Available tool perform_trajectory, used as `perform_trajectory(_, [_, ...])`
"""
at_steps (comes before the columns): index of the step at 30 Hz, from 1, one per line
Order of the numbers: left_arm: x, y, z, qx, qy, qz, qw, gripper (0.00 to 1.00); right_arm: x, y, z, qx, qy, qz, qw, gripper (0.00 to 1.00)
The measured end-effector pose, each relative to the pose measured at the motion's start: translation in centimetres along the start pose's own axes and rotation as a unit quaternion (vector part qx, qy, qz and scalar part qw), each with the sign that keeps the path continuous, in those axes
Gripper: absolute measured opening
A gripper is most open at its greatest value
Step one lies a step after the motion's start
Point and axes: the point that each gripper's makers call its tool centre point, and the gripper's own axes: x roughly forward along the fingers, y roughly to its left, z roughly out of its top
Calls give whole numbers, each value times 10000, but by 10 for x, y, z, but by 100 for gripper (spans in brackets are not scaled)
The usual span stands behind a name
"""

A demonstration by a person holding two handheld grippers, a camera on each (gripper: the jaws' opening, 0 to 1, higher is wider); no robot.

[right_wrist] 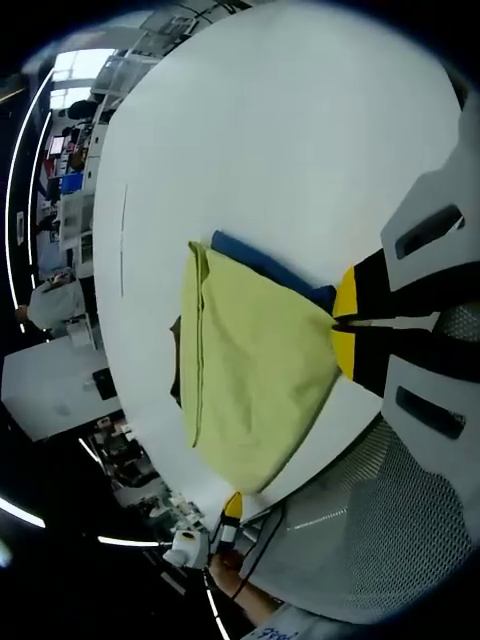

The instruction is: Fold the garment on the visible template until the final outline fits inside the template.

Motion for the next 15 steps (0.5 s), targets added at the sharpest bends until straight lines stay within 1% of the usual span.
perform_trajectory(5, [-4, 3, 3, -29, -60, 48, 10000, 0, -2, -1, 2, 1, -26, -24, 10000, 2])
perform_trajectory(9, [-11, 1, 10, -109, -258, -49, 9996, 0, -7, -1, 9, 101, -142, -29, 9998, 2])
perform_trajectory(12, [-11, 2, 9, -65, -212, -30, 9998, 0, -9, -1, 12, 104, -191, -34, 9998, 2])
perform_trajectory(15, [-9, 3, 3, -55, -125, -34, 9999, 0, -11, -1, 11, 137, -199, -24, 9997, 1])
